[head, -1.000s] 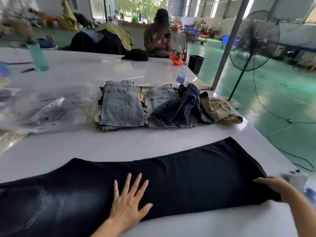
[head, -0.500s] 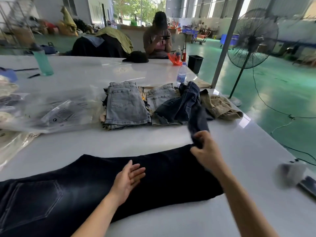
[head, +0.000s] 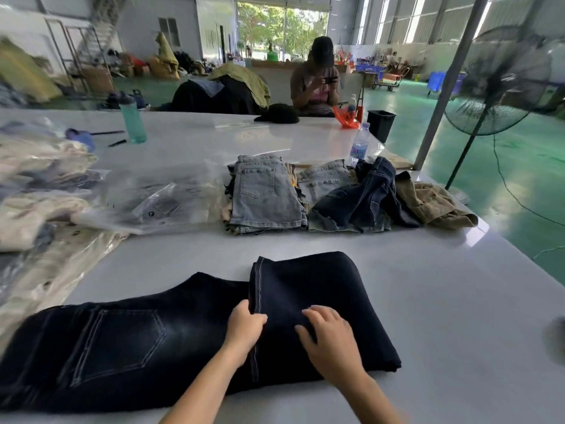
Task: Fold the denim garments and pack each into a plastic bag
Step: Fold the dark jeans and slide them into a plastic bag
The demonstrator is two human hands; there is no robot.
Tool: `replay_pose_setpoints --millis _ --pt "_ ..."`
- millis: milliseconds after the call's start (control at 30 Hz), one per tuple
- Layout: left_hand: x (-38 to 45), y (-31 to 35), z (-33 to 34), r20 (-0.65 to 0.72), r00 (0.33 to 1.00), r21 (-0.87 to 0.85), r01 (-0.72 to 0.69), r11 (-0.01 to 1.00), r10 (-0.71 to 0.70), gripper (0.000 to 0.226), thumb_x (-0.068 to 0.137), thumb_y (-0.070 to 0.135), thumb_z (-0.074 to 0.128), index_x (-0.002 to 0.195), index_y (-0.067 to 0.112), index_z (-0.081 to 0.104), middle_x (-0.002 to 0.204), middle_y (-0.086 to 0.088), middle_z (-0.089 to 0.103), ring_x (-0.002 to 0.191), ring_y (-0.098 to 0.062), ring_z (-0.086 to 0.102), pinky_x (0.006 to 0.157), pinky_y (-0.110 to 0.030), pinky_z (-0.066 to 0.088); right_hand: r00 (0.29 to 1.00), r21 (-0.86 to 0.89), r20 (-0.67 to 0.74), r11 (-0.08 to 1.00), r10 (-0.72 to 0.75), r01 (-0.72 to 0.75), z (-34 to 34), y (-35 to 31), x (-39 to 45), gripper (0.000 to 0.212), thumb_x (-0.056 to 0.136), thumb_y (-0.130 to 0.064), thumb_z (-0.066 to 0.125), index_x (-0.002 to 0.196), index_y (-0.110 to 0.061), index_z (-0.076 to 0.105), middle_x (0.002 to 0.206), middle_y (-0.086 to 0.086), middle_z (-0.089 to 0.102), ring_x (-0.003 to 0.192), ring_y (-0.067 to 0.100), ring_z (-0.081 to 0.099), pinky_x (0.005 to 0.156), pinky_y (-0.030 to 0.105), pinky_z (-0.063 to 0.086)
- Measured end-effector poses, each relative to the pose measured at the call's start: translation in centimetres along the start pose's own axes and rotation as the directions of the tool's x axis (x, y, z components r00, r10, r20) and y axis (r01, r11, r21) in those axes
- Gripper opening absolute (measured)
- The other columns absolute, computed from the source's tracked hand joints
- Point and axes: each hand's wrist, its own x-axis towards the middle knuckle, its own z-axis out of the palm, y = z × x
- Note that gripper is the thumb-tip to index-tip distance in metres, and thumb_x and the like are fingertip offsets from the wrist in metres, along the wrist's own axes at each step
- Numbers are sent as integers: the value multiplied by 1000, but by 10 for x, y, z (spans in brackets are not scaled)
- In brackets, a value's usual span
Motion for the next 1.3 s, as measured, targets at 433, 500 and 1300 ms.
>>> replay_pose_setpoints --millis 433,500,1300 --pt "-6 -46 -36 47 990 127 124 984 -131 29 88 16 60 112 6 47 115 -6 57 91 -13 57 69 -24 46 929 -159 251 958 273 -239 36 34 7 58 99 -55 15 151 -34 0 160 0 -13 146 20 -18 112 61 -8" --pt "-6 -48 -36 5 995 191 97 977 -100 56 91 25 60 135 4 33 124 -5 51 92 -9 55 72 -21 42 949 -137 224 972 220 -193 34 21 17 58 99 -54 14 152 -33 0 159 -5 -15 145 18 -19 111 61 -9" --pt "-20 -80 -16 160 873 869 -346 354 460 73 98 51 5 120 18 66 131 -15 57 111 -26 63 104 -51 35 799 577 -109 693 591 -433 -26 128 49 34 89 -27 62 60 -11 54 49 -3 50 50 20 50 41 22 34"
